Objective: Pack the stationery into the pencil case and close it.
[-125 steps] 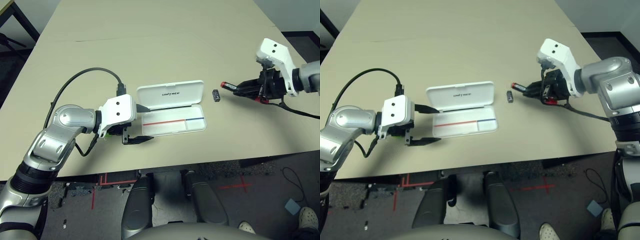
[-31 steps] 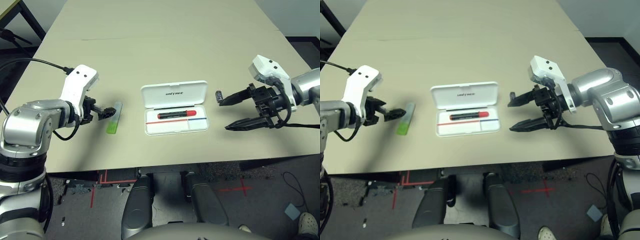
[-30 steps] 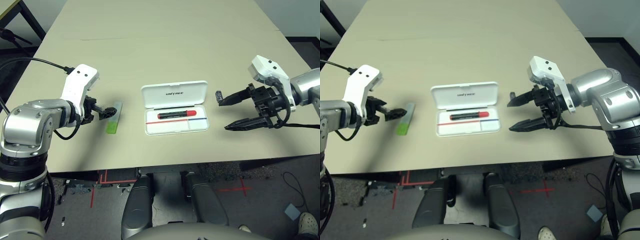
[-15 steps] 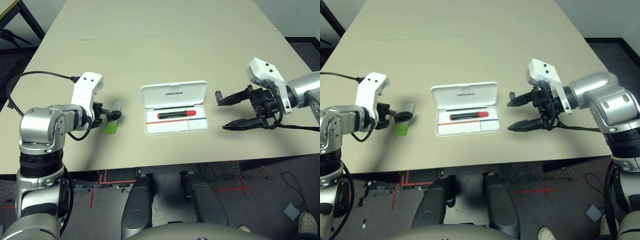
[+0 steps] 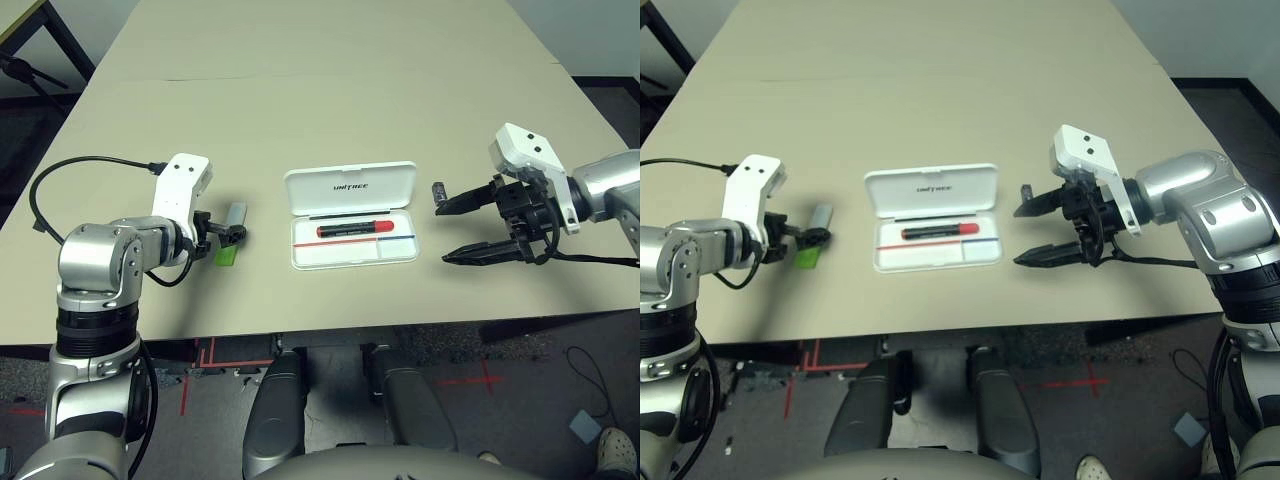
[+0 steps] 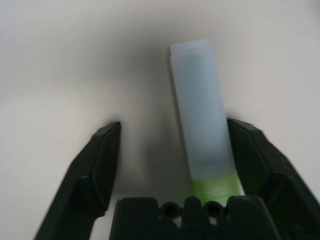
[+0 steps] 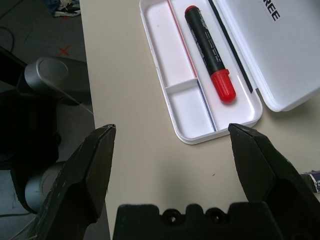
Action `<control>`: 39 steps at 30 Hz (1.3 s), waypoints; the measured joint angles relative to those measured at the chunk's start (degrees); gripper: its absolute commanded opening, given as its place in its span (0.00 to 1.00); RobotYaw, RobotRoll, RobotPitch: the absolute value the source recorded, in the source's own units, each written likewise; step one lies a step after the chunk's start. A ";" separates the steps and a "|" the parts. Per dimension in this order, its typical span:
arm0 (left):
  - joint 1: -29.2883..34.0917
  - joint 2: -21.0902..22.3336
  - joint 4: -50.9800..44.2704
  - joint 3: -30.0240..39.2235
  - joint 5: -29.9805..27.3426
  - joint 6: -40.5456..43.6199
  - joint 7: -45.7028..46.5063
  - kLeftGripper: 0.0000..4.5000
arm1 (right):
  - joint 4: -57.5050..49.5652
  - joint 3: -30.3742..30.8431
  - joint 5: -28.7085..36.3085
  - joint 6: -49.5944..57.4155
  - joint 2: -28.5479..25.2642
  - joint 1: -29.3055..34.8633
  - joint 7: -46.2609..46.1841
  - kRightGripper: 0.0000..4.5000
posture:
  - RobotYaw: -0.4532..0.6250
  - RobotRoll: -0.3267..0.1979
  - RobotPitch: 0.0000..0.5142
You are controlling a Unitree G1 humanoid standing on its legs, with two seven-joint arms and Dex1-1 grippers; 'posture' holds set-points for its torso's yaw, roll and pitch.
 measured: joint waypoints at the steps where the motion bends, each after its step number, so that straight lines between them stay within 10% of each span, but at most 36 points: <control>1: 0.08 -0.01 0.00 -0.01 -0.01 -0.14 0.06 0.71 | 0.00 0.00 -0.01 0.00 0.00 0.00 -0.11 1.00 | 0.42 0.62 0.44; 7: 0.41 0.24 0.01 -0.28 -0.11 -0.99 0.03 0.24 | 0.02 0.01 -0.09 -0.05 0.11 -0.01 -0.40 1.00 | 0.42 0.62 0.44; 24: 6.46 21.70 -5.62 -12.46 -3.77 -33.18 -28.35 0.24 | 2.34 0.23 -1.43 -1.64 1.37 -0.91 -0.48 1.00 | 0.44 0.62 0.42; 39: -5.59 14.93 -9.94 -28.96 0.33 -40.14 -36.29 0.24 | 4.70 0.80 -3.76 -3.81 2.16 -2.48 -0.20 1.00 | 0.43 0.62 0.41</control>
